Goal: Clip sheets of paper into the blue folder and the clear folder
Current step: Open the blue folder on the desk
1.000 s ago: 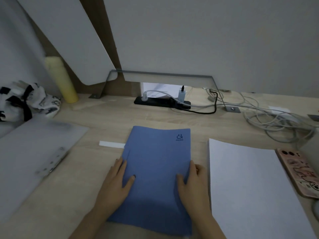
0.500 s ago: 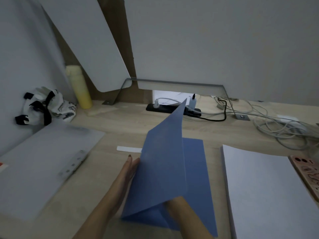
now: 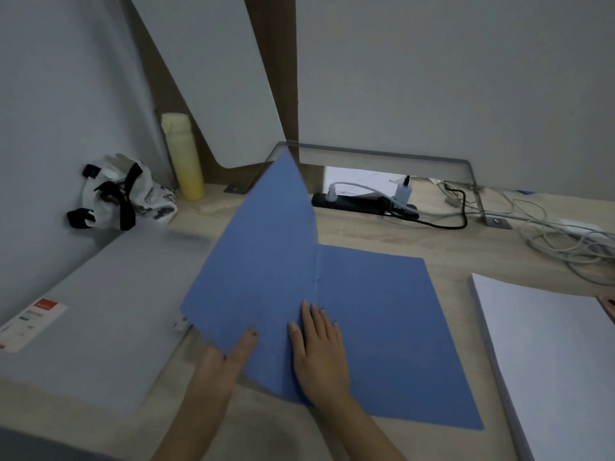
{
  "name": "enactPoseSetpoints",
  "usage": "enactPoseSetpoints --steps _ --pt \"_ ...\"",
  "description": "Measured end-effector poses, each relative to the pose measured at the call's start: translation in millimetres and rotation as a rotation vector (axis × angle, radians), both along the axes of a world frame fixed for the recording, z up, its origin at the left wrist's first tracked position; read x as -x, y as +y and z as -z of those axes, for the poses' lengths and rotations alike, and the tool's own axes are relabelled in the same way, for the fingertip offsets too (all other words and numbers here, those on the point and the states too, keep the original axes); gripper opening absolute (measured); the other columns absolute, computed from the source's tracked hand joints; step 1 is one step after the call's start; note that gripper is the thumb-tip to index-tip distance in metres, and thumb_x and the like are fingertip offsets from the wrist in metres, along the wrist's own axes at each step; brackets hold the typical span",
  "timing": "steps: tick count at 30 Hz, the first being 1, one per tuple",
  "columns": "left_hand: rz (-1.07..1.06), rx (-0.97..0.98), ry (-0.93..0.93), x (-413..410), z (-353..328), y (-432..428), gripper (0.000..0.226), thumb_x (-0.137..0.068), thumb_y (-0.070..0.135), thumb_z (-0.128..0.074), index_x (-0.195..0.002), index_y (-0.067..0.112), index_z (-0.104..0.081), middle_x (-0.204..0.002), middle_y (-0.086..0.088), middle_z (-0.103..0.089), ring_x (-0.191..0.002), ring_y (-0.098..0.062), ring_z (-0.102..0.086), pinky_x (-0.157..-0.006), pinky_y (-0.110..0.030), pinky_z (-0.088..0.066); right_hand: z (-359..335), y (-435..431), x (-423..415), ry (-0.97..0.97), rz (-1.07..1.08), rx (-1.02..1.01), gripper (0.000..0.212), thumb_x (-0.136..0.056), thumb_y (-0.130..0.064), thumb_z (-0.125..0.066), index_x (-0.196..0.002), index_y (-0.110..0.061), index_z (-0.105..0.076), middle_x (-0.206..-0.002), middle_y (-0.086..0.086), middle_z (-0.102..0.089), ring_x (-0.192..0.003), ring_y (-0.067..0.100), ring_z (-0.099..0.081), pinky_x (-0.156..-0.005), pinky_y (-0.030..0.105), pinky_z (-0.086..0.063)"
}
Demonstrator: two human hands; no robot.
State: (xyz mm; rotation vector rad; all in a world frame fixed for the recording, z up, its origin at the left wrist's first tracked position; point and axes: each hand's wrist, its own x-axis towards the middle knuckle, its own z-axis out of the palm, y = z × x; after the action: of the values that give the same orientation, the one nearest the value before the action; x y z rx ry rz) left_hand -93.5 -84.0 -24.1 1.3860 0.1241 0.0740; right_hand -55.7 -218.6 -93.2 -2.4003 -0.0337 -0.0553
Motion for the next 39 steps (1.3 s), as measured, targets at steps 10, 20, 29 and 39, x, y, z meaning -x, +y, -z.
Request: enactPoseSetpoints --steps 10,20,29,39 --pt "-0.68 -0.762 -0.182 -2 22 33 0.088 -0.082 0.015 -0.067 -0.146 -0.005 -0.01 -0.153 -0.024 -0.004 -0.142 -0.032 -0.007 -0.117 -0.031 -0.012 4 15 4 0.032 0.098 0.382 0.075 -0.093 -0.054 -0.001 -0.132 -0.011 -0.049 -0.134 0.003 -0.057 -0.125 0.018 -0.053 -0.111 0.036 -0.009" --pt "0.311 -1.456 -0.414 -95 64 -60 0.095 -0.08 0.063 0.022 -0.145 0.017 -0.032 -0.156 0.002 -0.022 -0.144 -0.009 0.004 -0.113 -0.022 0.011 -12 -27 4 -0.016 0.034 0.16 0.05 -0.095 -0.025 -0.03 -0.144 -0.015 -0.031 -0.154 0.006 -0.029 -0.141 0.018 -0.029 -0.115 0.024 -0.012" --pt "0.295 -1.593 -0.281 -87 80 -87 0.072 -0.097 0.049 -0.004 -0.128 0.009 -0.055 -0.139 -0.006 -0.052 -0.136 -0.014 -0.023 -0.111 -0.034 -0.001 3 -164 19 0.029 0.191 0.425 0.1 -0.056 -0.074 0.034 -0.144 -0.036 0.004 -0.159 -0.007 0.002 -0.14 0.006 0.015 -0.114 0.03 0.015" --pt "0.213 -1.635 -0.293 -77 89 -90 0.064 -0.097 0.05 -0.007 -0.136 0.011 -0.039 -0.144 0.002 -0.039 -0.145 -0.003 0.01 -0.113 -0.033 0.001 4 -167 31 0.037 0.207 0.404 0.09 -0.059 -0.072 0.033 -0.139 -0.036 0.013 -0.157 -0.009 0.006 -0.137 0.005 0.02 -0.11 0.027 0.022"
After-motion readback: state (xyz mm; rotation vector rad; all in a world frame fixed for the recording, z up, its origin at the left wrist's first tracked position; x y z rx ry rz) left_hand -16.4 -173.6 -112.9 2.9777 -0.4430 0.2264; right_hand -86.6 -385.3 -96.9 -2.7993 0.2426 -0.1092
